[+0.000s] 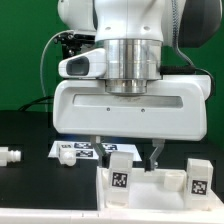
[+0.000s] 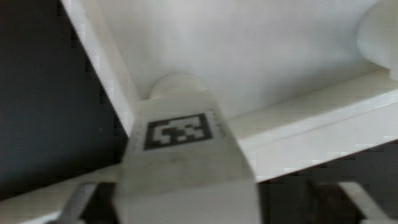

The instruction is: Assemble square table

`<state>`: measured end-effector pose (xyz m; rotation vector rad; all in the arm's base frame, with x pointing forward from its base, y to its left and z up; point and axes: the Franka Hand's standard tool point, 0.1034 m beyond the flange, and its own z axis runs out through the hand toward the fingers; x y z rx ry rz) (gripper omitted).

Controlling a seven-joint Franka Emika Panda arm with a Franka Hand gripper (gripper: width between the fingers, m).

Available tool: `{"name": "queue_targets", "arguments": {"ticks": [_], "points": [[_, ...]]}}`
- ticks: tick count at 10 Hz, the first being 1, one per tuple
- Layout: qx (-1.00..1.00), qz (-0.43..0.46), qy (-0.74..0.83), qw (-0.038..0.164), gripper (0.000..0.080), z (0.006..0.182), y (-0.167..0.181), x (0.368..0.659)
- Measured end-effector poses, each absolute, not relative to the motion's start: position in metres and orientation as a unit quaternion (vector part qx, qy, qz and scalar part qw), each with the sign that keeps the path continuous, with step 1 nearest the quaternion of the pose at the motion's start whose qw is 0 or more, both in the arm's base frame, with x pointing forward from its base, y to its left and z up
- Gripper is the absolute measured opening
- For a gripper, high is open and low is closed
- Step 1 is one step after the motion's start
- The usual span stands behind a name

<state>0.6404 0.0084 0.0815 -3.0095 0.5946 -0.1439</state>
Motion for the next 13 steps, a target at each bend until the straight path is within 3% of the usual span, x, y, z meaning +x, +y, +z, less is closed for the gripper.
{"name": "queue_targets", "arguments": {"ticks": [3, 9, 11, 12, 13], "points": [[-0.933, -0.041, 0.356, 0.04, 0.03, 0.081, -0.001, 0.64], [-0.728, -0.01, 0.679, 0.093, 0.0291, 0.076, -0.003, 0.634], [-0.775, -0.015, 0.626, 0.081, 0.0291, 0.076, -0.002, 0.634], [-0.836, -0.026, 0.545, 0.058, 0.0381, 0.078, 0.001, 0.637], [-0.887, -0.027, 0.459, 0.05, 0.0381, 0.081, 0.005, 0.64]]}}
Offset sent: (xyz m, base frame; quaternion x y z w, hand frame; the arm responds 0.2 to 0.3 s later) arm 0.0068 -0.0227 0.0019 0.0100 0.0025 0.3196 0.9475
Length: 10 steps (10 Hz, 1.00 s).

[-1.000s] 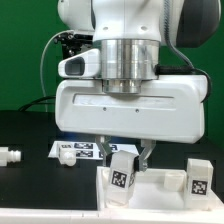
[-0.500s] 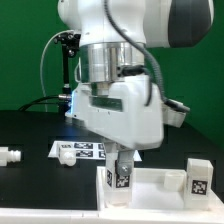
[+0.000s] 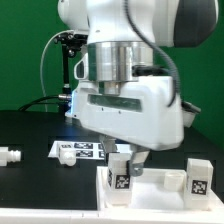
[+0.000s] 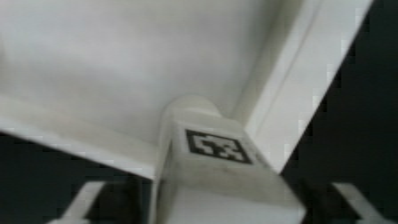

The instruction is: Assemble square table

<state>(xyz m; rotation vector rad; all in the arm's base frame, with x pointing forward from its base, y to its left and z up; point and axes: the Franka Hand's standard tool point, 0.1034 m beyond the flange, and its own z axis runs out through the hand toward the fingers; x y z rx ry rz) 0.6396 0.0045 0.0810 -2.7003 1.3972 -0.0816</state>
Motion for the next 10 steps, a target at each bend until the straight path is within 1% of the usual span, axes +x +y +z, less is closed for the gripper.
{"name": "queue_targets", "arguments": {"ticks": [1, 2, 3, 4, 5, 6, 7, 8, 10], "points": [[-0.908, -0.031, 0.415, 0.055, 0.056, 0.0819, 0.0053, 0.6413], [-0.902, -0.049, 0.424, 0.063, 0.0624, 0.0805, -0.001, 0.6402], [-0.918, -0.048, 0.389, 0.056, 0.0624, 0.0793, -0.0013, 0.6382], [-0.931, -0.051, 0.357, 0.055, 0.0645, 0.0795, -0.0017, 0.6387], [-0.941, -0.052, 0.331, 0.053, 0.0645, 0.079, -0.0017, 0.6386], [-0.971, -0.052, 0.232, 0.04, 0.0649, 0.0783, -0.0021, 0.6386], [-0.984, -0.041, 0.167, 0.038, 0.0649, 0.0775, -0.0015, 0.638], [-0.988, -0.043, 0.145, 0.037, 0.0649, 0.0778, -0.0015, 0.638], [-0.986, -0.042, 0.155, 0.038, 0.0649, 0.0768, -0.0018, 0.6376]]}}
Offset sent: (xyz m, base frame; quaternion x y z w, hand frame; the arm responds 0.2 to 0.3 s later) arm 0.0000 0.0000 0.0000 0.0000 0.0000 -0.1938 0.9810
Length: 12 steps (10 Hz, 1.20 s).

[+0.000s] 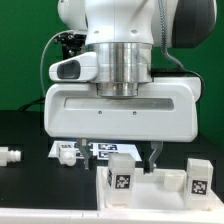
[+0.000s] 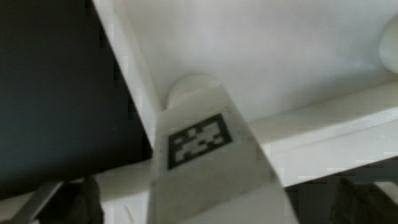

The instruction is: Assemble square table

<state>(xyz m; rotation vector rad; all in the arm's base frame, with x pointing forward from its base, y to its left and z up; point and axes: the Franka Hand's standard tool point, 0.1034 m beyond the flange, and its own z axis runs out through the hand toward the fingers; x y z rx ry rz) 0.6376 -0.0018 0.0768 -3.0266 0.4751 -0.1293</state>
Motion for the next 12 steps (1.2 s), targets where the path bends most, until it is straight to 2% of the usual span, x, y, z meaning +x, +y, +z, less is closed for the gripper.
{"name": "queue_targets", "arguments": {"ticks": [1, 2, 3, 4, 8, 11, 12], "points": [[-0.986, -0.042, 0.155, 0.038, 0.056, 0.0768, -0.002, 0.6376], [-0.986, -0.042, 0.157, 0.038, 0.0376, 0.0767, -0.002, 0.6376], [-0.98, -0.041, 0.192, 0.039, 0.0376, 0.0765, -0.0023, 0.6375], [-0.972, -0.039, 0.229, 0.041, 0.0284, 0.0764, -0.0027, 0.6374], [-0.891, -0.028, 0.45, 0.047, 0.0284, 0.0766, -0.0056, 0.6378], [-0.728, -0.003, 0.682, 0.073, 0.0285, 0.0739, -0.004, 0.635], [-0.7, 0.0, 0.71, 0.076, 0.0285, 0.0736, -0.0036, 0.6349]]}}
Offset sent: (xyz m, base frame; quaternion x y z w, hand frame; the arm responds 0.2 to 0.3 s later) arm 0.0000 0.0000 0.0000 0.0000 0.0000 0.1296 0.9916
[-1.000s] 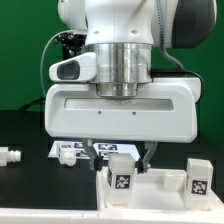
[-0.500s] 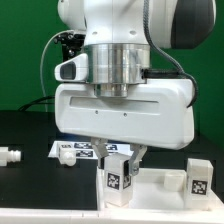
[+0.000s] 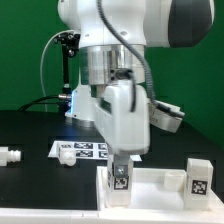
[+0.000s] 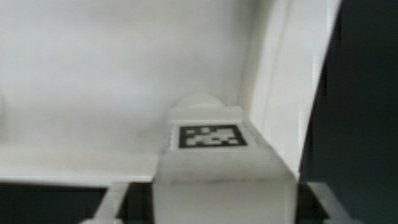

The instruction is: Assemble square table

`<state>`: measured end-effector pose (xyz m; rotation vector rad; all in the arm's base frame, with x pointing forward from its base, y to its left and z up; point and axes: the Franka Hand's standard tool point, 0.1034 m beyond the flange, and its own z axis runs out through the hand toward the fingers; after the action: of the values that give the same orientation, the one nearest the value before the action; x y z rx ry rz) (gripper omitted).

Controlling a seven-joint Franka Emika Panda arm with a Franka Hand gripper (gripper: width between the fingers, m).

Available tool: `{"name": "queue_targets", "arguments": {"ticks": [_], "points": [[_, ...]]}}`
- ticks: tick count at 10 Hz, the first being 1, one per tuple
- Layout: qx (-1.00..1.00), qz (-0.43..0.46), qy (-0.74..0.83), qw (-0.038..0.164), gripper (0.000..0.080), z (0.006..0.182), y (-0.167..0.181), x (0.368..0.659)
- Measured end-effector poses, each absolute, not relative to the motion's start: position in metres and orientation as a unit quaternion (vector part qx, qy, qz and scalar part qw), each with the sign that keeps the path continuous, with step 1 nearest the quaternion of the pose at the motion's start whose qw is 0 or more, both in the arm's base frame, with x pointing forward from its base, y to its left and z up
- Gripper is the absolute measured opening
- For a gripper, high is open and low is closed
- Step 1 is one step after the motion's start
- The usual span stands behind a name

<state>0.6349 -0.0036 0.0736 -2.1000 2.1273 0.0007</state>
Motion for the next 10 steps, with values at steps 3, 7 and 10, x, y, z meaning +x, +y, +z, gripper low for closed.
{"name": "queue_targets", "arguments": {"ticks": [3, 7, 10], "points": [[-0.727, -0.004, 0.683, 0.073, 0.0285, 0.073, -0.003, 0.634], [-0.906, -0.02, 0.42, 0.054, 0.0633, 0.072, 0.01, 0.633], [-0.935, -0.025, 0.35, 0.052, 0.0648, 0.072, 0.007, 0.634]]}}
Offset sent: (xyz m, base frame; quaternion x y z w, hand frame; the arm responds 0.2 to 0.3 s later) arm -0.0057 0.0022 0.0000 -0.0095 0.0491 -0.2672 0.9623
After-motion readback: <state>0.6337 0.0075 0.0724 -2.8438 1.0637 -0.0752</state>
